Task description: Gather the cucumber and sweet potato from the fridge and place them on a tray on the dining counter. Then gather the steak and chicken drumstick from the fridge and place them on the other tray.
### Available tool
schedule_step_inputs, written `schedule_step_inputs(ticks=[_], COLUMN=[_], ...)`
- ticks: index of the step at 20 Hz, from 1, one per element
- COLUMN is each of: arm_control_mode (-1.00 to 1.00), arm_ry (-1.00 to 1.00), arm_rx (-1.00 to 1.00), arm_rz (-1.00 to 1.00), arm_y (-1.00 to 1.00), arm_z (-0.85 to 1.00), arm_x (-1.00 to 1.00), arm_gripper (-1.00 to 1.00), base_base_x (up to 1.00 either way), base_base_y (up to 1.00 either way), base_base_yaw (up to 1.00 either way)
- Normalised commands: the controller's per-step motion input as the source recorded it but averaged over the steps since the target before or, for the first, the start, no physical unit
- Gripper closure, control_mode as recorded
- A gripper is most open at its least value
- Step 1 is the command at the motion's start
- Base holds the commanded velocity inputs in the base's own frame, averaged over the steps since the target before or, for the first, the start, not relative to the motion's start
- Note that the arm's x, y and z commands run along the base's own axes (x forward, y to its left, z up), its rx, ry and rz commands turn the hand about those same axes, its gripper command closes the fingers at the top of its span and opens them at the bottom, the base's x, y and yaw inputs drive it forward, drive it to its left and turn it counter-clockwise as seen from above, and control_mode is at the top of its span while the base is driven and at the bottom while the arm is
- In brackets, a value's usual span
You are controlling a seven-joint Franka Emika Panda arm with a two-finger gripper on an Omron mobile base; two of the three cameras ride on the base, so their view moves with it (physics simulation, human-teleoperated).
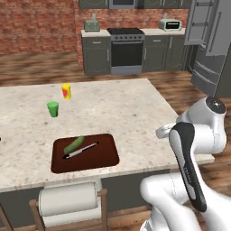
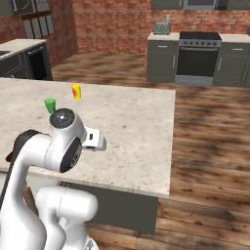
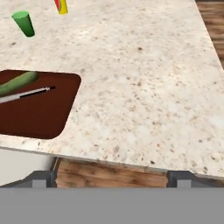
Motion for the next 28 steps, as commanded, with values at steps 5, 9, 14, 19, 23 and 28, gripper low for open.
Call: schedule_step_inputs(ticks=[5,9,14,19,23,28], arm_control_mode=[1.00,1.00,1.00,1.00,1.00,1.00], arm_ry=[-0.01,0.00,0.00,0.00,0.00,0.00], arm_rx=[0.02,0.00,0.00,0.00,0.00,0.00], arm_rz=[-0.02,0.00,0.00,0.00,0.00,0.00], arm_y=[-0.01,0.00,0.00,0.00,0.00,0.00], arm_z=[0.00,0.00,0.00,0.00,0.00,0.00], arm_x=[-0.08,0.00,0.00,0.00,0.00,0.00], arm_gripper=[-1.00,-1.00,-1.00,-1.00,-1.00,-1.00], base_base_x=[-0.26,-0.45,-0.03,0.00,0.10,0.19], base_base_y=[-0.07,-0.33,-0.82,-0.99,-0.96,-1.00], base_base_yaw=[-0.04,-0.10,-0.11,-0.11,-0.08,-0.07])
